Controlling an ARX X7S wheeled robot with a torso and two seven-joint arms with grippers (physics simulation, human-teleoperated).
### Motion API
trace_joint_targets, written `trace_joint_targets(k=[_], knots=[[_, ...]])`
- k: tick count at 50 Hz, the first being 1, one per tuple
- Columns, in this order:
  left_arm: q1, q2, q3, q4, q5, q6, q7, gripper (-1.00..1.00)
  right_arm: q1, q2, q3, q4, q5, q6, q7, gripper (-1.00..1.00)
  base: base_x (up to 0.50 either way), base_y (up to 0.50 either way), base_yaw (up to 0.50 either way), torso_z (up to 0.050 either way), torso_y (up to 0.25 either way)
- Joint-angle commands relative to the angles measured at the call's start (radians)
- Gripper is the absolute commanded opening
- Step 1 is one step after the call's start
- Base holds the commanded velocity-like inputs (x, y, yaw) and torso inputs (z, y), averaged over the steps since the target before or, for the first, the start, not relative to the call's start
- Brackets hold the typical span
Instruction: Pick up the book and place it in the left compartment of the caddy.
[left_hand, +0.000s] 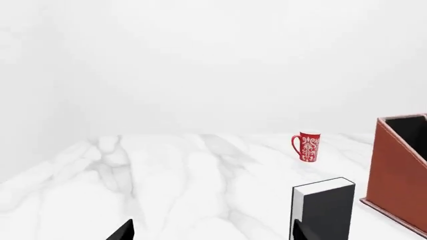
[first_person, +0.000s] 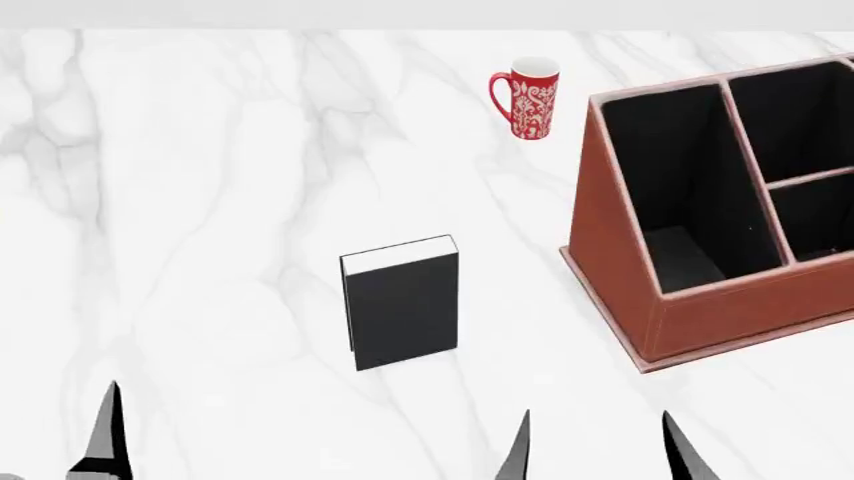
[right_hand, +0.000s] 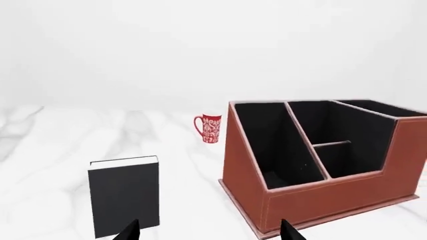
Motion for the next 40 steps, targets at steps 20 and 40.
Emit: trace_joint_targets(k=[20, 40], knots=[[0.058, -0.073, -0.071, 0.246, -0.103, -0.118, -0.012, 1.00, -0.003, 0.501, -0.198, -0.327, 0.460, -0.071, 0.484, 1.00, 0.01, 0.00, 0.00, 0.000, 0.000], [0.056, -0.086, -0.070, 0.242, -0.120, -0.109, -0.031, 1.00, 0.029, 0.582, -0.254, -0.316, 0.519, -0.104, 0.601, 1.00, 0.50, 0.00, 0.00, 0.000, 0.000]])
